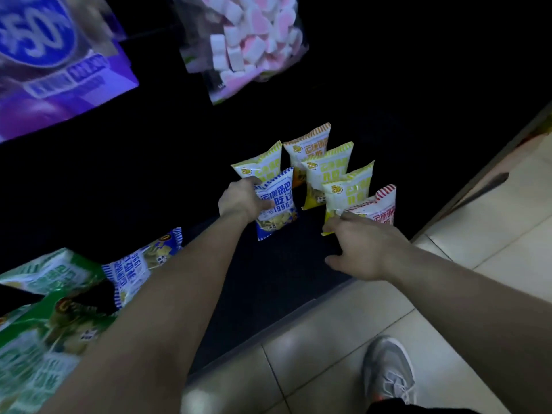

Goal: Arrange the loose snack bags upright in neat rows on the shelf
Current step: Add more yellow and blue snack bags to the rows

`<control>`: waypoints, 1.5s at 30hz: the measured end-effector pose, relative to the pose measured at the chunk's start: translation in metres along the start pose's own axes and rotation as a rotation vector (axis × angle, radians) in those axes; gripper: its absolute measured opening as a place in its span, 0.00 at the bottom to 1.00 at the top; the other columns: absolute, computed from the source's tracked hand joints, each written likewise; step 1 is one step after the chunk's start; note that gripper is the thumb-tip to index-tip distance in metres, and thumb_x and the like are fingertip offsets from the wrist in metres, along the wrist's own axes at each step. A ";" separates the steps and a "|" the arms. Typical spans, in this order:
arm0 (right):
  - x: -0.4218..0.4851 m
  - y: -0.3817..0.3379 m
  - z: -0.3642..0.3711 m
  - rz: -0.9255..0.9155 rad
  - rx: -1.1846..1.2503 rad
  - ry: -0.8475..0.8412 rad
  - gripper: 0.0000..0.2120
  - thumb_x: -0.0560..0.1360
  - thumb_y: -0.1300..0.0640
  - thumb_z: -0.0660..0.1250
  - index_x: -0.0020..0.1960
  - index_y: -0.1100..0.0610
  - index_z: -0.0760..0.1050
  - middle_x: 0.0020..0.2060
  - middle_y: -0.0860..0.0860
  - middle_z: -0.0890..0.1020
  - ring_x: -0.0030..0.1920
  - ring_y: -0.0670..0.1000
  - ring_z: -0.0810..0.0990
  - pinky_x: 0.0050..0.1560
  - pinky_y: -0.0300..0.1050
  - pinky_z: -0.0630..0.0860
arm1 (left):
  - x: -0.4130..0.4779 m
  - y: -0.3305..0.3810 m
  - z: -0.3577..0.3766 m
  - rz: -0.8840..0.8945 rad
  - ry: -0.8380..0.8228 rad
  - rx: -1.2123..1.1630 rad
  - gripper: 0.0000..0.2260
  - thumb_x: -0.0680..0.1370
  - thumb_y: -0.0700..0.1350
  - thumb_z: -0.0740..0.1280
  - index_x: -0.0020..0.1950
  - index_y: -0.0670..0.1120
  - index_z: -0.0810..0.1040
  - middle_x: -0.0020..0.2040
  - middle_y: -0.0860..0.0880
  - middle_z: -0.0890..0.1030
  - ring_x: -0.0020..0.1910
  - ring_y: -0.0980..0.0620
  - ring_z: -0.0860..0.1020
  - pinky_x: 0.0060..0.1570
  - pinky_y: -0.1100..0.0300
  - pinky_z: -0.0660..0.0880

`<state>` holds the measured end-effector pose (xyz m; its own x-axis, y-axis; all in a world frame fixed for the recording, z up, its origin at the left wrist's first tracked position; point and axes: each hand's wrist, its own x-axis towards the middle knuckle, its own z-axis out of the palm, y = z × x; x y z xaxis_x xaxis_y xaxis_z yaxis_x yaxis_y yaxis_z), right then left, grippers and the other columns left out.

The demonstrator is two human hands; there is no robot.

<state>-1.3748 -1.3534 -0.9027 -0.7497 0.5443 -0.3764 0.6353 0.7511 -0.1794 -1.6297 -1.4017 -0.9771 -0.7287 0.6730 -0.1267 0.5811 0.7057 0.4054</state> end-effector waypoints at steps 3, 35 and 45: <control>0.003 0.000 0.005 0.009 0.000 -0.039 0.30 0.75 0.41 0.67 0.74 0.46 0.63 0.66 0.49 0.69 0.66 0.54 0.71 0.58 0.53 0.74 | 0.016 -0.001 0.015 -0.005 0.009 -0.024 0.33 0.67 0.62 0.77 0.69 0.56 0.73 0.62 0.47 0.79 0.53 0.47 0.80 0.42 0.55 0.77; 0.004 -0.159 -0.013 -0.222 -0.046 0.011 0.28 0.76 0.40 0.66 0.73 0.48 0.66 0.66 0.51 0.70 0.63 0.55 0.73 0.54 0.53 0.74 | -0.197 -0.176 -0.179 -0.054 -0.247 0.295 0.34 0.73 0.60 0.71 0.76 0.51 0.64 0.69 0.45 0.68 0.65 0.43 0.73 0.59 0.55 0.71; 0.093 -0.243 0.060 -0.260 -0.107 -0.135 0.29 0.77 0.41 0.65 0.73 0.52 0.65 0.69 0.54 0.70 0.64 0.55 0.73 0.56 0.53 0.76 | -0.192 -0.270 -0.193 -0.074 -0.230 0.328 0.34 0.76 0.61 0.67 0.77 0.52 0.60 0.74 0.45 0.65 0.69 0.44 0.69 0.62 0.51 0.71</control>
<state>-1.5879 -1.5074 -0.9486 -0.8488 0.2796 -0.4488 0.3968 0.8978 -0.1912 -1.7168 -1.7644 -0.8873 -0.6942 0.6238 -0.3591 0.6425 0.7619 0.0817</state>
